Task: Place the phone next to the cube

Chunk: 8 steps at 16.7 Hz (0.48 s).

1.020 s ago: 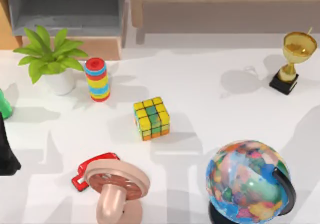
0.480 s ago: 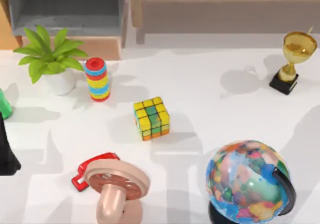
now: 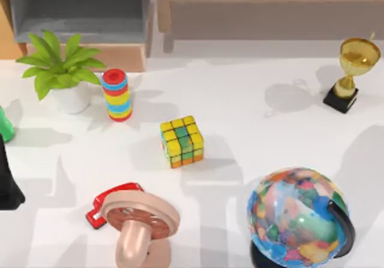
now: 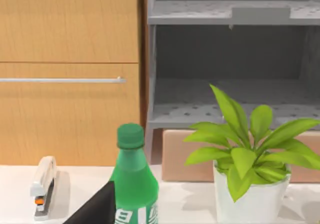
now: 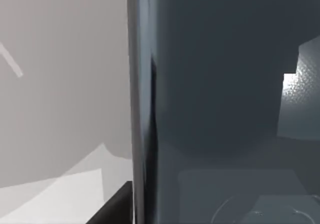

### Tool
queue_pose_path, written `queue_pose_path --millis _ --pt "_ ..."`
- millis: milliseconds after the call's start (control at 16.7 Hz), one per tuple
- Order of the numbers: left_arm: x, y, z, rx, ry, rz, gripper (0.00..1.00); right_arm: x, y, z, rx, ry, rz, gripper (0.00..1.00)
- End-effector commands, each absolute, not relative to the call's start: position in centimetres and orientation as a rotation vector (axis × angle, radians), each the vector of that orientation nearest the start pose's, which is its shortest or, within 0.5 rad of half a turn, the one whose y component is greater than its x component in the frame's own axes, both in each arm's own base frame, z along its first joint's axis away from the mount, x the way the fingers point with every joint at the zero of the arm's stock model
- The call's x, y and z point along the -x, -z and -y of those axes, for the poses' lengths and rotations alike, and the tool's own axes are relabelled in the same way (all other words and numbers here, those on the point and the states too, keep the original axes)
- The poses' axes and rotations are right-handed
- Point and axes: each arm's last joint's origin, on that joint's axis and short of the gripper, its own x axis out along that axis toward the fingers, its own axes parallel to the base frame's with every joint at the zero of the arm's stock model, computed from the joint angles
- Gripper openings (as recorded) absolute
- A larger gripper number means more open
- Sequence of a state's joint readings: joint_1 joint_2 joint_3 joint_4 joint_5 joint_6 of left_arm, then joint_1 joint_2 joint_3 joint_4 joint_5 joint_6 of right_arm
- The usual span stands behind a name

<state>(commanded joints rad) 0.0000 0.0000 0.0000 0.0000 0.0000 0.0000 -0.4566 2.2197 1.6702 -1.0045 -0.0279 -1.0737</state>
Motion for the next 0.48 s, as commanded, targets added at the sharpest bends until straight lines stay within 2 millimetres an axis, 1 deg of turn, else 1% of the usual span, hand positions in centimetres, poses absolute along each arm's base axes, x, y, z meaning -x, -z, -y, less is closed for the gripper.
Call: queue_pose_path --millis 240,360,480 --pt "-10.6 -16.0 0.1 0.0 0.0 0.0 1.0 -38.6 -13.2 18.4 0.477 -0.499 -1.484 0.0" --pt "-10.6 -16.0 0.1 0.0 0.0 0.0 1.0 -39.1 -14.7 17.9 0.494 -0.47 -1.452 0.0" --pt "-10.6 -16.0 0.1 0.0 0.0 0.0 1.0 -39.9 -17.0 16.7 0.512 -0.428 -1.401 0.0"
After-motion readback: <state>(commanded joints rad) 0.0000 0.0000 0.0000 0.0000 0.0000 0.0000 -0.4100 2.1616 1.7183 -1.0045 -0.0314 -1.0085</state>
